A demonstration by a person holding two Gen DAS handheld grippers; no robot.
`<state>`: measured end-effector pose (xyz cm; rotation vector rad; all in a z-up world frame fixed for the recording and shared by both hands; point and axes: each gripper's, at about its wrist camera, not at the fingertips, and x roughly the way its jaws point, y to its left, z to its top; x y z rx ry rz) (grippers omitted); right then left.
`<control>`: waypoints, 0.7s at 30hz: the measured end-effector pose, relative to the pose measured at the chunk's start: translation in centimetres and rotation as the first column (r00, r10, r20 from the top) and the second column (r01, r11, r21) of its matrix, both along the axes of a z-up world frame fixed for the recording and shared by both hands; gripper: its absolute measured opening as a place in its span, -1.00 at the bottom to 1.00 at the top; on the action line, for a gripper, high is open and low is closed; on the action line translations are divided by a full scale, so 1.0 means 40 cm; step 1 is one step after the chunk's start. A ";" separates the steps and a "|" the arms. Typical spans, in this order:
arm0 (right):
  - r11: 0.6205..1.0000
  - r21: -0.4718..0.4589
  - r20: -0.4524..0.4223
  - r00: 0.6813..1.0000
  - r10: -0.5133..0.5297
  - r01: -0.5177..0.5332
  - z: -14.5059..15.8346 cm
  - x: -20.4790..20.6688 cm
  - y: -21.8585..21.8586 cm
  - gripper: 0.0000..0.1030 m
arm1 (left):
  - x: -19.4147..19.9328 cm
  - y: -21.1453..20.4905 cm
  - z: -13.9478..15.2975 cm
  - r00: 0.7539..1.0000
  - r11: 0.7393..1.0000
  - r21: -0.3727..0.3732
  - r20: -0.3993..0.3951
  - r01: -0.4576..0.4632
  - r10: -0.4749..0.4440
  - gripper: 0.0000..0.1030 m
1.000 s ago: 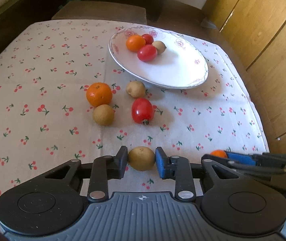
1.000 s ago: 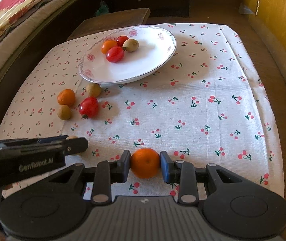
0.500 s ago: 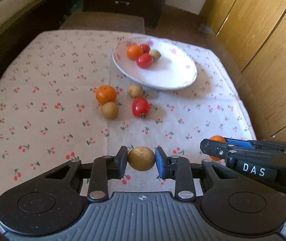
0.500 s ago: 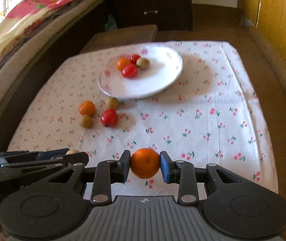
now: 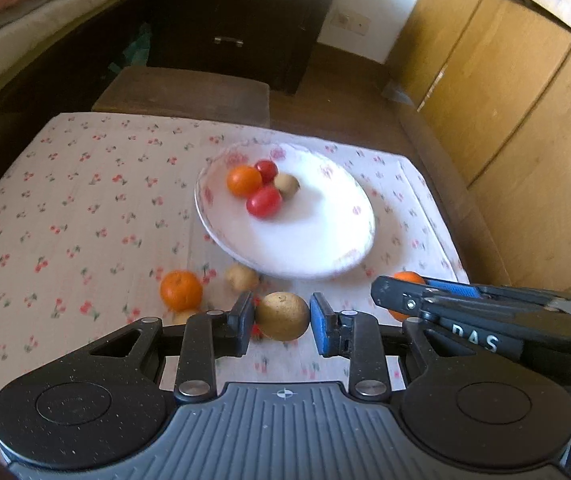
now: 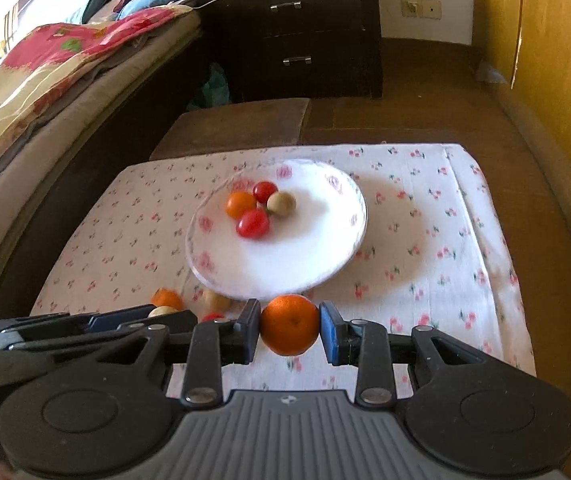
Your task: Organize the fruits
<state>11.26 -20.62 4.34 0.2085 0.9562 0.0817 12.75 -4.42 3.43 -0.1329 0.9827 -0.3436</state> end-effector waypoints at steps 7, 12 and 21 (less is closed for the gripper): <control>1.000 -0.013 -0.017 1.000 -0.002 0.002 -0.037 0.099 -0.005 -0.36 | 0.096 0.008 -0.040 0.999 0.999 -0.028 -0.023 -0.032 0.031 -0.26; 1.000 -0.008 -0.028 1.000 -0.003 0.003 -0.069 0.146 0.007 -0.36 | 0.136 0.009 -0.062 0.998 0.998 -0.034 -0.040 -0.056 0.054 -0.29; 0.999 -0.003 -0.039 0.999 -0.033 0.033 -0.093 0.173 -0.001 -0.36 | 0.153 0.009 -0.067 0.997 0.996 -0.052 -0.044 -0.071 0.069 -0.28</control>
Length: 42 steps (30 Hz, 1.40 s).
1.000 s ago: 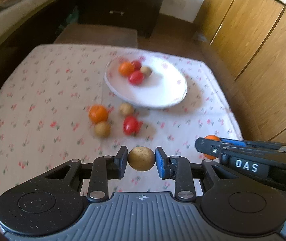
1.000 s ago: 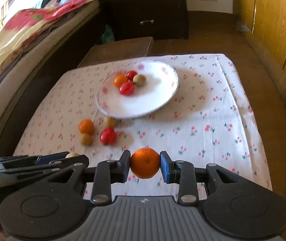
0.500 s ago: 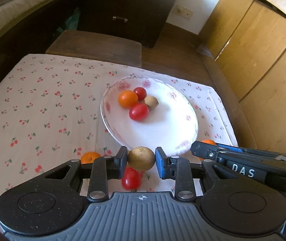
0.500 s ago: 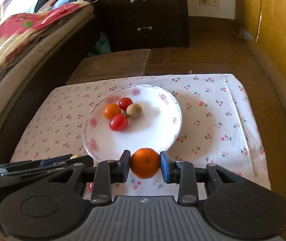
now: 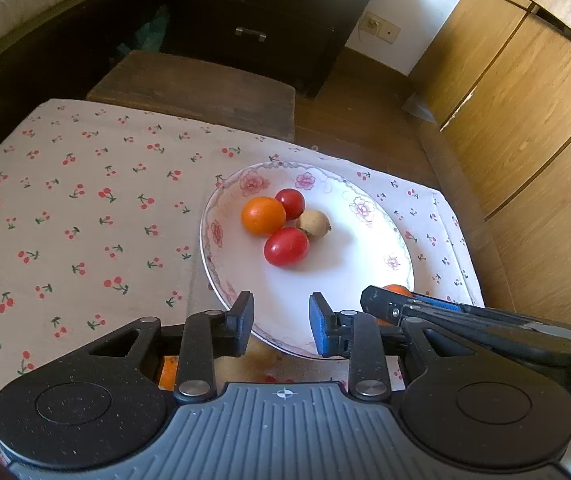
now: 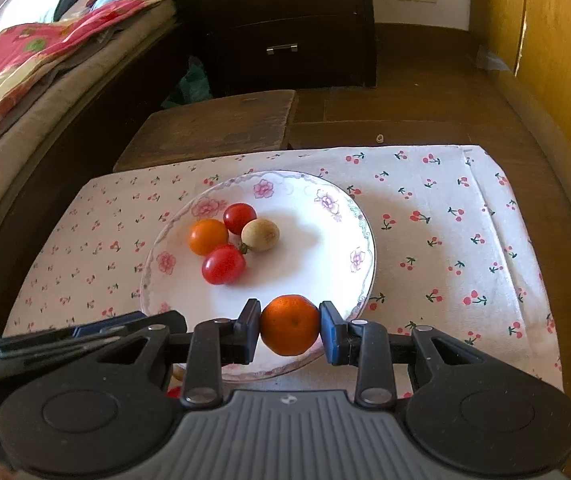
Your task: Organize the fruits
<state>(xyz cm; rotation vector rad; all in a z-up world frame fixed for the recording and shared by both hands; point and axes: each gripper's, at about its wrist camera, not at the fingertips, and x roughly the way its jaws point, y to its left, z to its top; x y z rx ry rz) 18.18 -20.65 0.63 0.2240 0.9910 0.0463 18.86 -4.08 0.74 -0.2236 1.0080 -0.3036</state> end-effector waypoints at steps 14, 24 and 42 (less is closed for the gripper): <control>0.999 -0.021 0.013 0.999 0.031 -0.031 0.010 -0.034 0.027 -0.36 | -0.079 0.074 0.019 0.997 0.992 0.094 0.003 0.083 -0.083 -0.23; 0.998 -0.027 0.009 0.999 0.050 -0.049 0.014 -0.047 0.047 -0.36 | -0.103 0.102 -0.014 0.994 0.991 0.095 -0.056 0.099 -0.094 -0.24; 0.997 -0.034 0.001 0.998 0.068 -0.068 0.008 -0.056 0.052 -0.36 | -0.089 0.080 -0.079 0.996 0.989 0.140 -0.082 0.050 -0.039 -0.34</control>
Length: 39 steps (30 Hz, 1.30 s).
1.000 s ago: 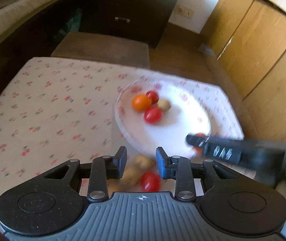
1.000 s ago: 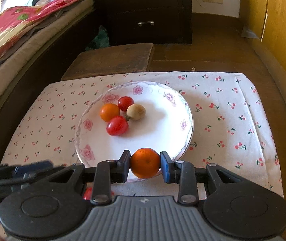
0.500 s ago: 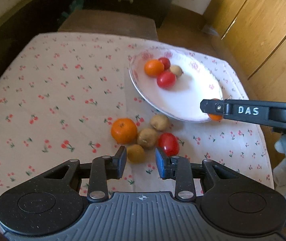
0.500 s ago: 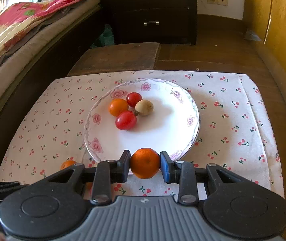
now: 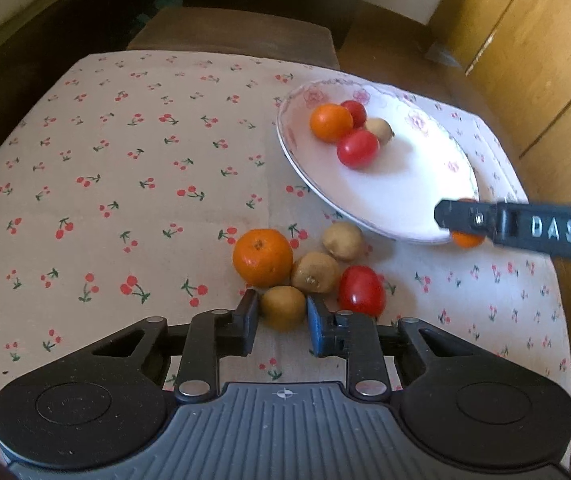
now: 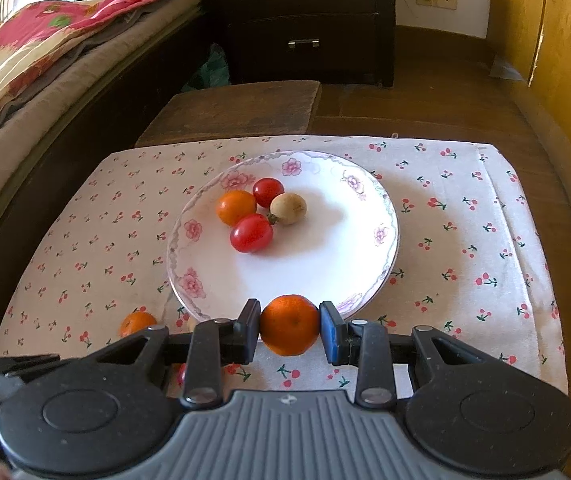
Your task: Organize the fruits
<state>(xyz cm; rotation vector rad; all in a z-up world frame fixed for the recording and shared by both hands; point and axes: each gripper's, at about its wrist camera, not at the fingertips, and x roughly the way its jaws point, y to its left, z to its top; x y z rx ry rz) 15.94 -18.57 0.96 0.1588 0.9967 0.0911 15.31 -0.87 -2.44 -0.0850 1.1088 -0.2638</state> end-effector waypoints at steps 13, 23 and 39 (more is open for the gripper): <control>1.000 0.014 0.017 1.000 -0.014 0.013 0.013 0.005 -0.010 -0.36 | -0.027 0.006 0.100 0.997 0.994 -0.106 0.070 0.031 -0.024 -0.35; 0.998 0.036 0.012 0.999 -0.046 0.046 0.000 0.038 -0.036 -0.35 | 0.073 -0.073 0.096 0.996 0.990 -0.139 0.085 0.010 0.002 -0.37; 0.994 0.073 0.057 0.995 -0.082 0.077 0.026 0.031 -0.050 -0.23 | 0.084 -0.051 0.106 0.995 0.982 -0.186 0.092 -0.031 0.048 -0.21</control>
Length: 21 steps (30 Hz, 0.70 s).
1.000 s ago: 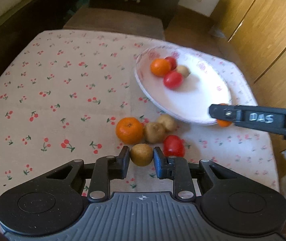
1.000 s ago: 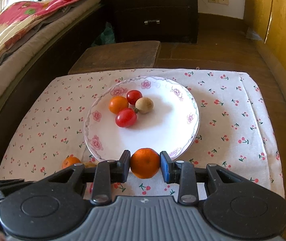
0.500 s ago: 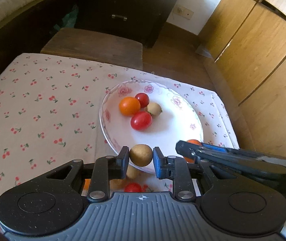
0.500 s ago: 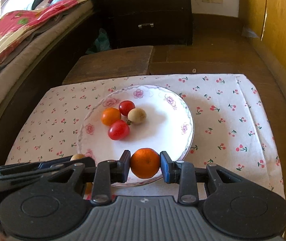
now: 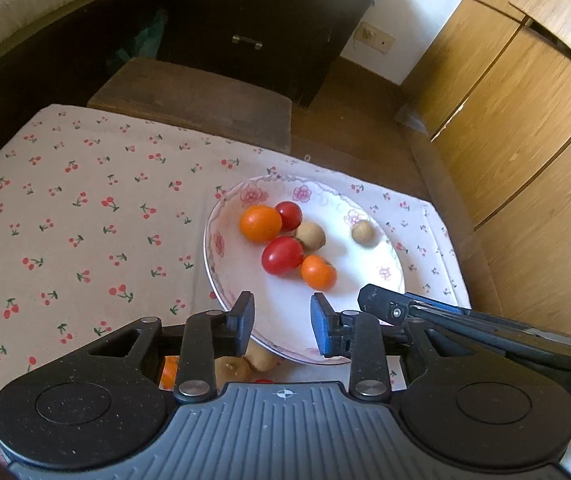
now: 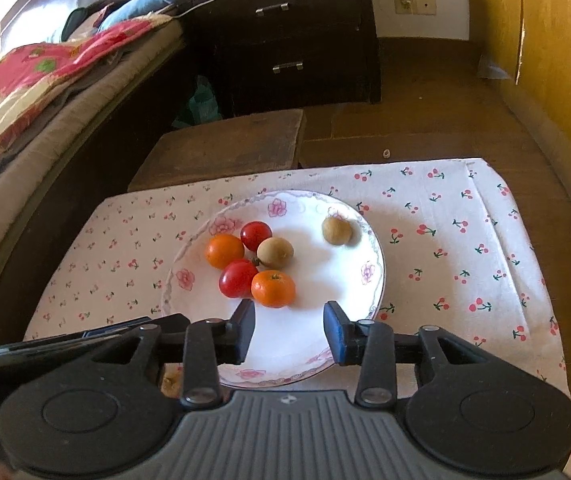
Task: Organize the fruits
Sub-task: 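Lower both fruits into the bowl and open both grippers, then withdraw both tools from the bowl back to the remaining fruits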
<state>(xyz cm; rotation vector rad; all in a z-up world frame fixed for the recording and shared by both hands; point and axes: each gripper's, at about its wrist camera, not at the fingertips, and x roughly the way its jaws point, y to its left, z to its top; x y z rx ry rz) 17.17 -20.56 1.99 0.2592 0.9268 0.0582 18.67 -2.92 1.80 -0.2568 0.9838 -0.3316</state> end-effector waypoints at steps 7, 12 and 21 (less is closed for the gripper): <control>1.000 0.003 0.021 1.000 0.010 -0.010 0.025 -0.022 0.003 -0.22 | -0.014 0.012 0.017 1.000 1.000 -0.015 0.008 -0.002 0.002 -0.14; 1.000 0.011 0.037 0.999 0.003 -0.004 0.044 -0.040 -0.001 -0.22 | -0.028 0.033 0.023 1.000 1.000 -0.007 0.014 -0.010 0.010 -0.07; 1.000 0.017 0.046 0.999 -0.013 0.012 0.064 -0.075 -0.004 -0.22 | -0.042 0.090 0.027 0.999 0.999 -0.007 0.008 -0.043 0.043 -0.02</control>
